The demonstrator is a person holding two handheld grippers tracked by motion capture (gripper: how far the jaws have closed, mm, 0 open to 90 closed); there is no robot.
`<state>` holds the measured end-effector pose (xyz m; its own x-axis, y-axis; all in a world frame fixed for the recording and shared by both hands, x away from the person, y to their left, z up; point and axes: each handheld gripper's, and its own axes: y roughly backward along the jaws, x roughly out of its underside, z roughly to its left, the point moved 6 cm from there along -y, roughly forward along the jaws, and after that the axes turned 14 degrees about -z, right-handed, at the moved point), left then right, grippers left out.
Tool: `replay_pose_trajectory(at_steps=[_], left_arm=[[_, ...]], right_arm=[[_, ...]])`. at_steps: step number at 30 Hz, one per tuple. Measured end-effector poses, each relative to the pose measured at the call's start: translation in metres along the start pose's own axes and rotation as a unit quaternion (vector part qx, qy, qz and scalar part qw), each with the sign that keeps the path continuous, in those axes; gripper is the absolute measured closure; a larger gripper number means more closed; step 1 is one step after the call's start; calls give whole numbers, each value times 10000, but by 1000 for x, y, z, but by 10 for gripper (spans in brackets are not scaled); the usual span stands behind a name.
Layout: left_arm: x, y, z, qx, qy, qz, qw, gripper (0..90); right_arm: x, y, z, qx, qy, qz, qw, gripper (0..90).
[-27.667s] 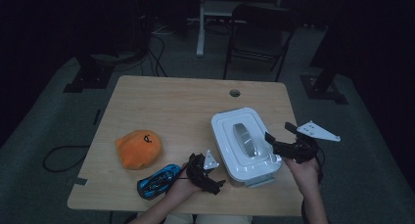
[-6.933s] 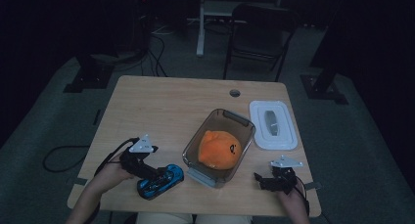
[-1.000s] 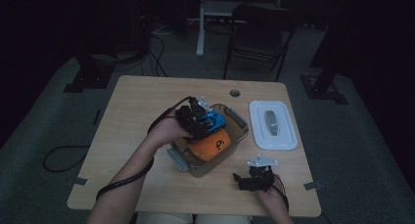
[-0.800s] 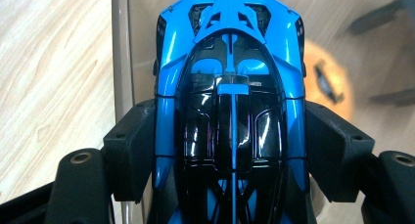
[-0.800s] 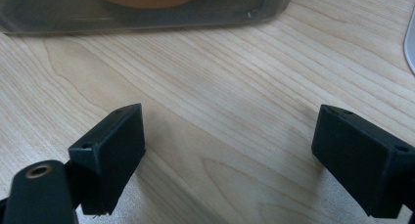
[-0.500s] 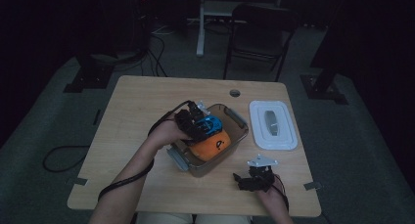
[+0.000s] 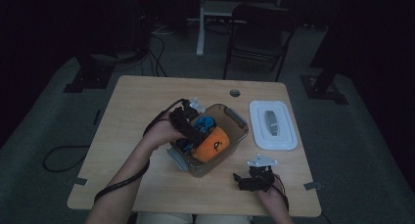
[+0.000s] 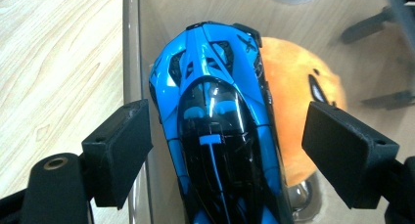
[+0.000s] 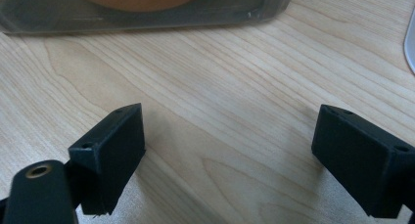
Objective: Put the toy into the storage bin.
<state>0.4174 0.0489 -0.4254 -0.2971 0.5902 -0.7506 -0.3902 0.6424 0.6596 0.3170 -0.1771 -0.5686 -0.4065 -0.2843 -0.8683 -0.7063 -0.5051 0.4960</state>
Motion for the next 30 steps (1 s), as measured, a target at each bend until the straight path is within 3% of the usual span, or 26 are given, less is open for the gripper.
replay_pose_trajectory(at_steps=[14, 20, 23, 30], left_arm=[[5, 31, 12, -214, 17, -220, 9995, 194], [7, 44, 28, -327, 207, -757, 9964, 179], [12, 49, 34, -413, 189, -751, 9961, 179], [29, 56, 52, -544, 356, -753, 9950, 147]], right_arm=[[0, 0, 0, 1, 2, 3, 10000, 119], [0, 0, 0, 28, -3, 6, 10000, 119], [0, -1, 0, 28, -15, 10, 10000, 119], [-1, -1, -1, 51, 2, 34, 10000, 119]])
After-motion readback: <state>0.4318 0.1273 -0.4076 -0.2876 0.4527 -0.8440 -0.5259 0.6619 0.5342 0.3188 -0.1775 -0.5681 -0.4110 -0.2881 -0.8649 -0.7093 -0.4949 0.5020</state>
